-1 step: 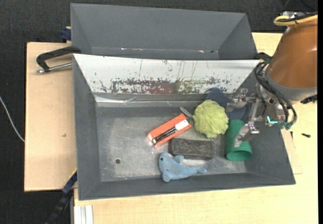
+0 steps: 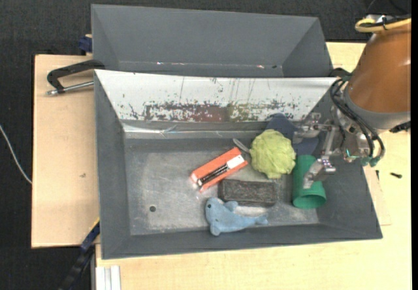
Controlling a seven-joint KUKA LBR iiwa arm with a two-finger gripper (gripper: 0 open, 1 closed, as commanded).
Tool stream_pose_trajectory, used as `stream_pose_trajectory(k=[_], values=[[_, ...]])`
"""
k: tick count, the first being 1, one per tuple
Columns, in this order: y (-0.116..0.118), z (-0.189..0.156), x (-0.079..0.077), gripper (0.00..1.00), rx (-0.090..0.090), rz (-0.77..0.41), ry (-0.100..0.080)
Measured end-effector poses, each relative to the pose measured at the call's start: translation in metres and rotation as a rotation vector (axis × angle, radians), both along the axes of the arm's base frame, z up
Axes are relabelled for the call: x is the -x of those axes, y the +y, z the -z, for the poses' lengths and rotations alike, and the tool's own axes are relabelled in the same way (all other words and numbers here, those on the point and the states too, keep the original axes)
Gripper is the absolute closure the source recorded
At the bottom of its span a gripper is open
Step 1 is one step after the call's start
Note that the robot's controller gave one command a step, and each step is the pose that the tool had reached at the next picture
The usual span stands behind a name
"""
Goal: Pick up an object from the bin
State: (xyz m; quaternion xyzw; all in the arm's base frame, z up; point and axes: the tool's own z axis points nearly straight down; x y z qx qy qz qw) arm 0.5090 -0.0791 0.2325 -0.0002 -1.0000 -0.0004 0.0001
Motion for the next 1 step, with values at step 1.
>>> stream_pose_trajectory(k=[1], values=[[-0.0016, 0.0487, -0.0127, 0.00, 0.001, 0.037, -0.009]])
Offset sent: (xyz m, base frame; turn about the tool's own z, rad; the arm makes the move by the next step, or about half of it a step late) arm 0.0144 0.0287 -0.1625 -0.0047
